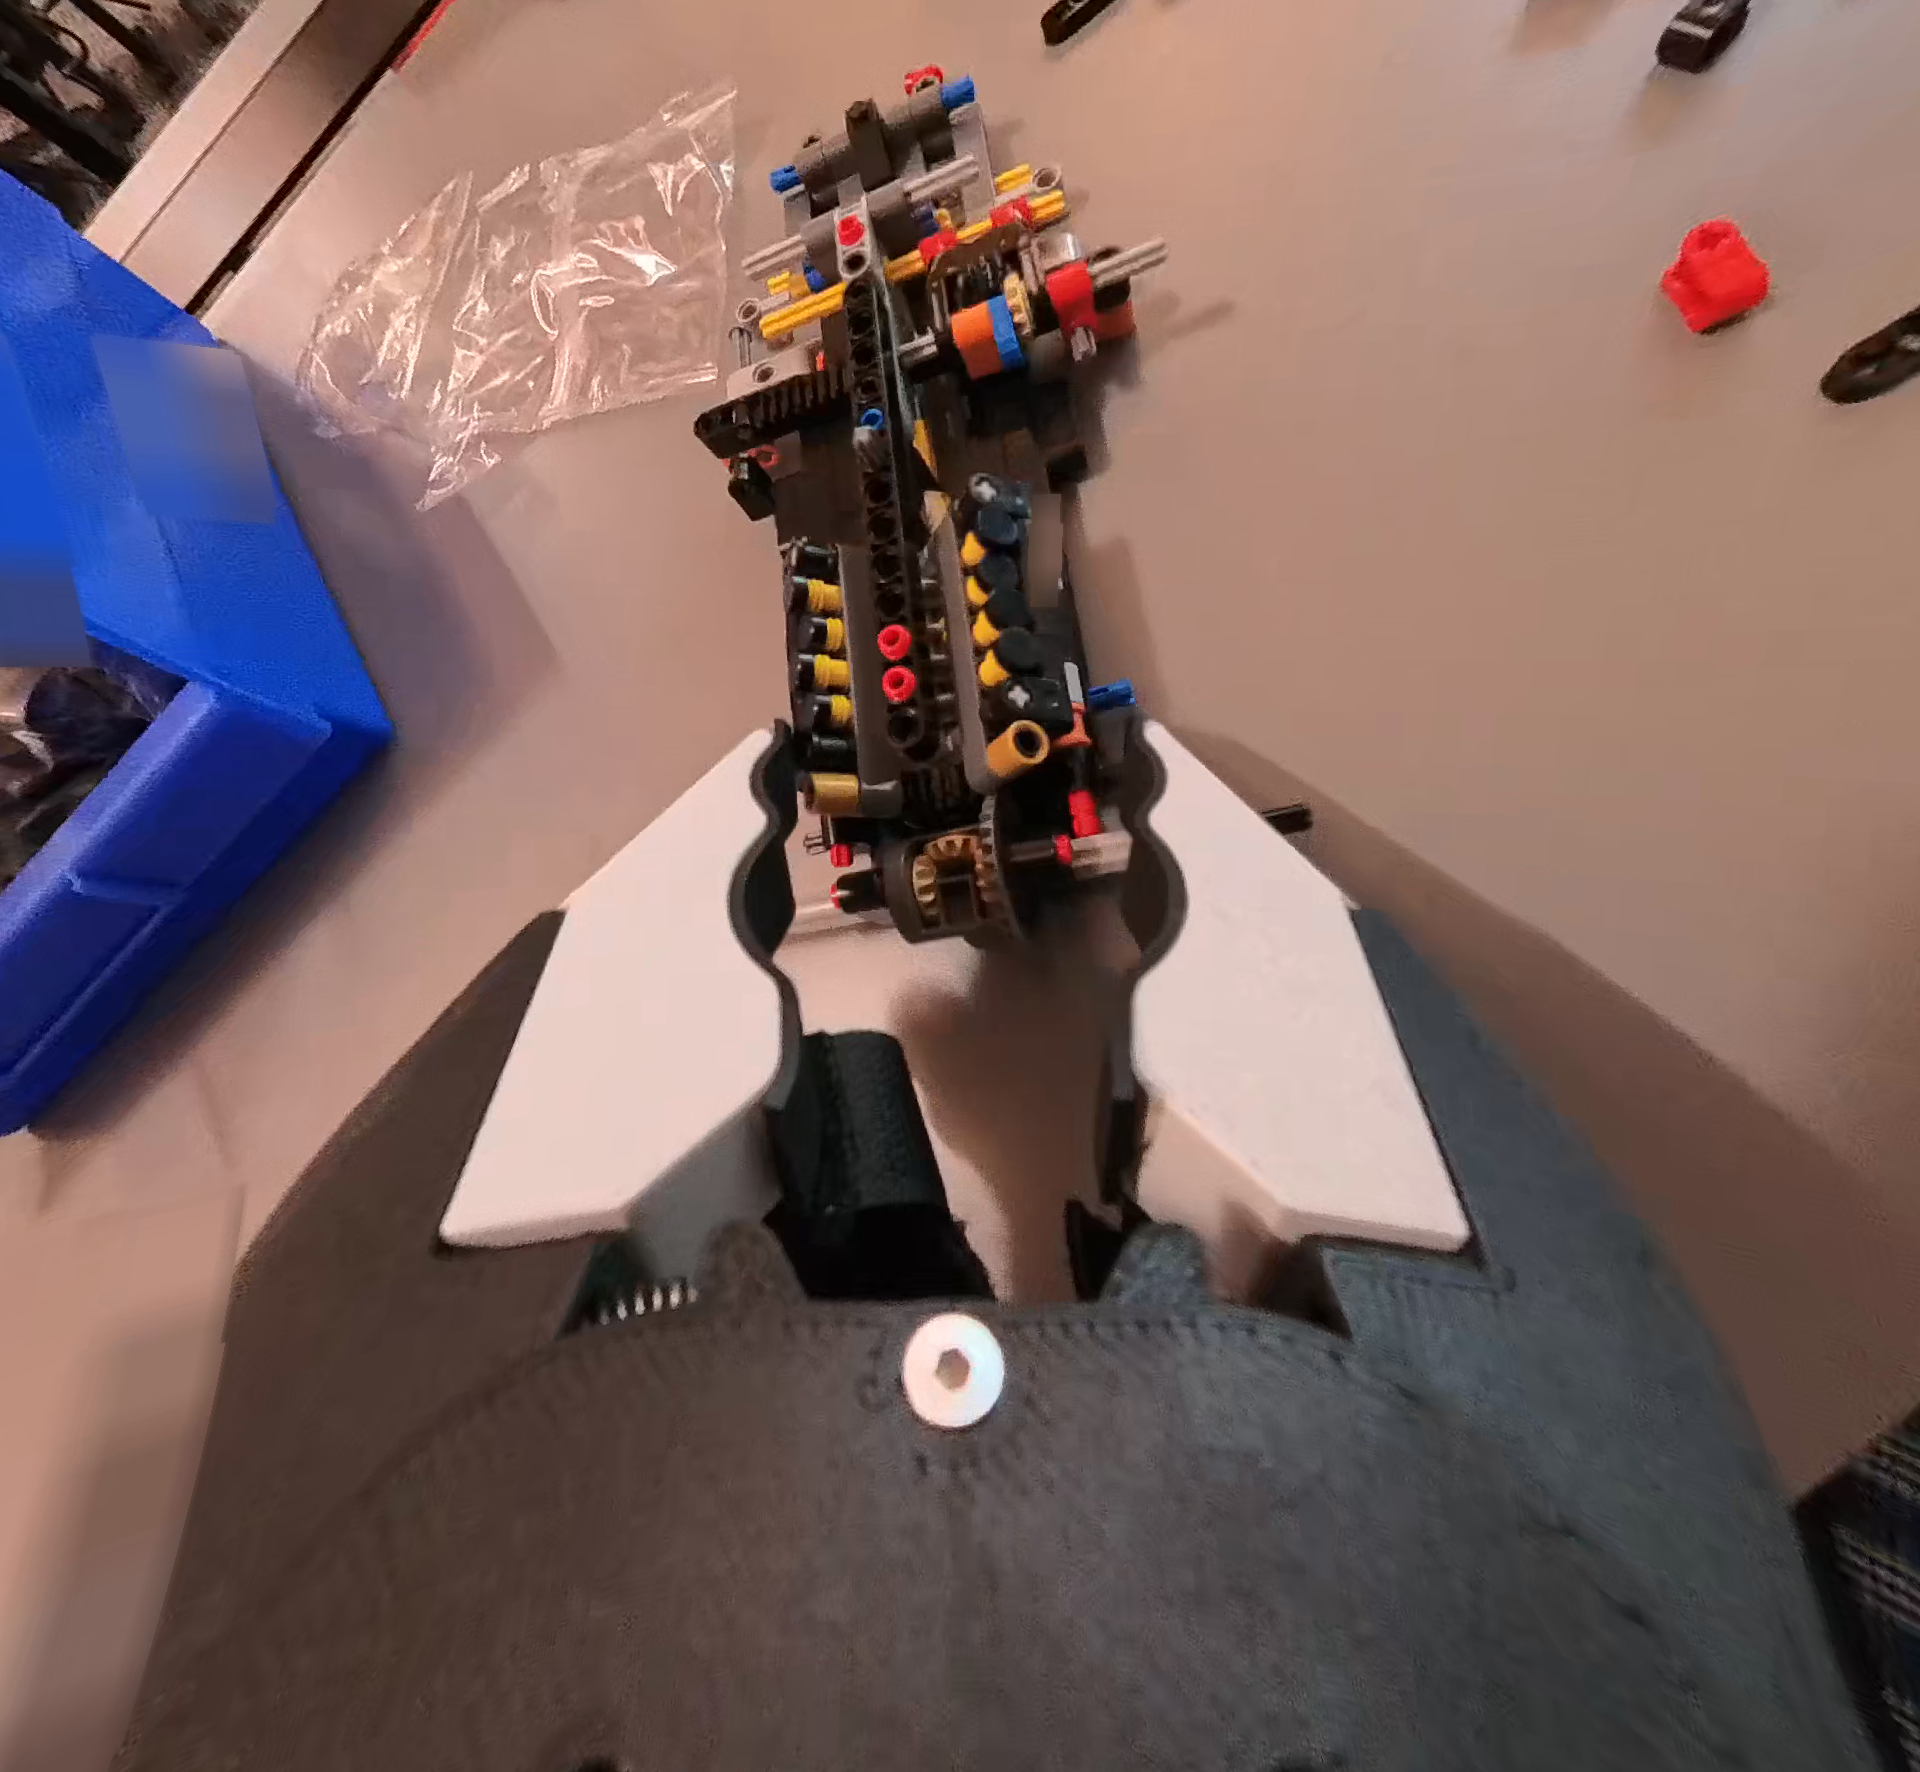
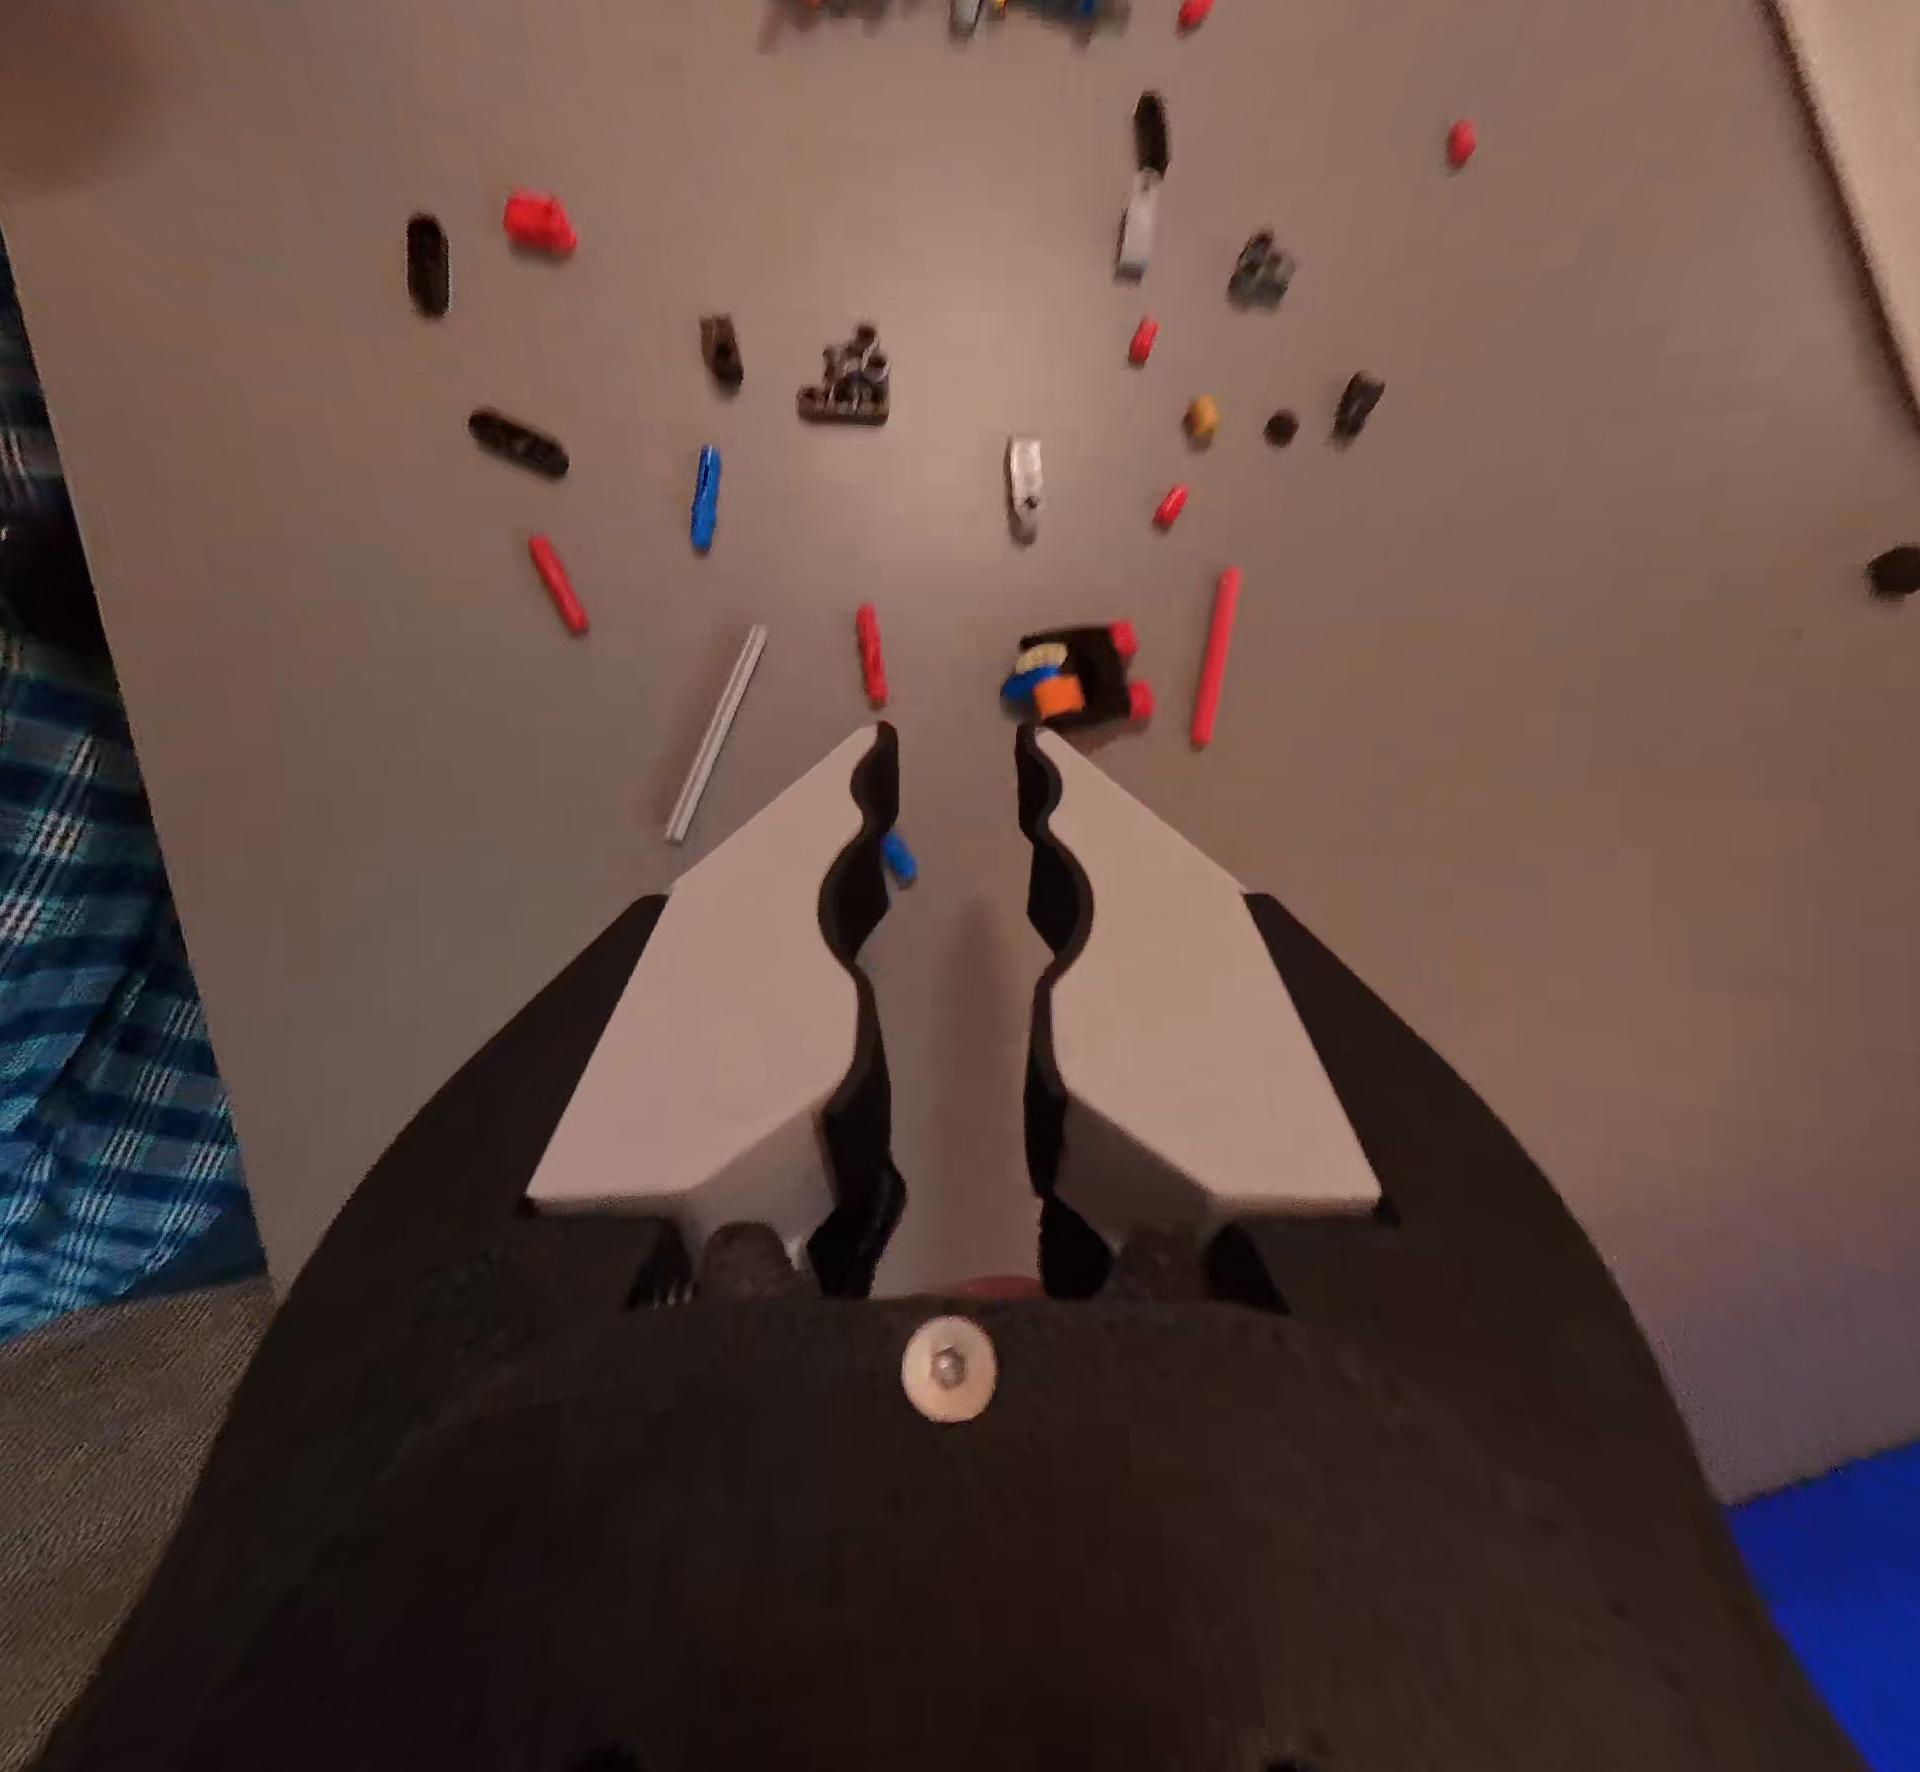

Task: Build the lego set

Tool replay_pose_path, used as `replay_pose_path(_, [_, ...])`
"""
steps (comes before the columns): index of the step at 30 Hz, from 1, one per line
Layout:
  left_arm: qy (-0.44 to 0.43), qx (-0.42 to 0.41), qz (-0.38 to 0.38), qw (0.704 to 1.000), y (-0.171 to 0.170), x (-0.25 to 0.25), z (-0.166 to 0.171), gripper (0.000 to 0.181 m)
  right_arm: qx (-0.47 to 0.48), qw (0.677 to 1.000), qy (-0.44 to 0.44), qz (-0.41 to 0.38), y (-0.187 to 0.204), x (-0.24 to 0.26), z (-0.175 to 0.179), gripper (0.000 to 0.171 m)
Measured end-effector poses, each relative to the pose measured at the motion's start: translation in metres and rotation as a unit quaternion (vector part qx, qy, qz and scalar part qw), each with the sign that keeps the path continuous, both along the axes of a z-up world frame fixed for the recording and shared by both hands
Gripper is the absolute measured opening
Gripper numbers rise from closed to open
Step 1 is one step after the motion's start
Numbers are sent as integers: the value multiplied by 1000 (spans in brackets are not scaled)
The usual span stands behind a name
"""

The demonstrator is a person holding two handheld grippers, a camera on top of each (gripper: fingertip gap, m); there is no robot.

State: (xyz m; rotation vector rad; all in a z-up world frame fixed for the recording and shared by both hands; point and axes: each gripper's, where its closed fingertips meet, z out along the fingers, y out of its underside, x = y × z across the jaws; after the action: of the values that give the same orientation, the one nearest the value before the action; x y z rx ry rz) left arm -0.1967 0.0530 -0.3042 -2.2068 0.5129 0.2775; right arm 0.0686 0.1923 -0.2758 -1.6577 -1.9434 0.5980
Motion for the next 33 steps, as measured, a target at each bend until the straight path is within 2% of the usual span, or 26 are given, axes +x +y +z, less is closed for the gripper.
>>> replay_pose_path(1, [-8,0,3,1000,-1,1,1,62,1,1000,-11,1,-1,6,-7,18])
replay_pose_path(9, [-32,-4,22,999,-8,3,3,56,-3,999,-48,25,-7,23,-42,14])
replay_pose_path(12, [-24,1,30,999,-9,3,3,55,-2,999,-37,30,-8,18,-44,2])
replay_pose_path(20, [-11,13,81,997,-17,-8,4,55,-12,999,-1,37,-11,4,-38,1])
replay_pose_path(27, [-20,18,134,991,-31,-18,5,55,-10,996,56,67,-19,-54,-9,1])
replay_pose_path(33, [-26,22,158,987,-40,-17,5,55,20,993,26,111,-26,-111,-20,2])
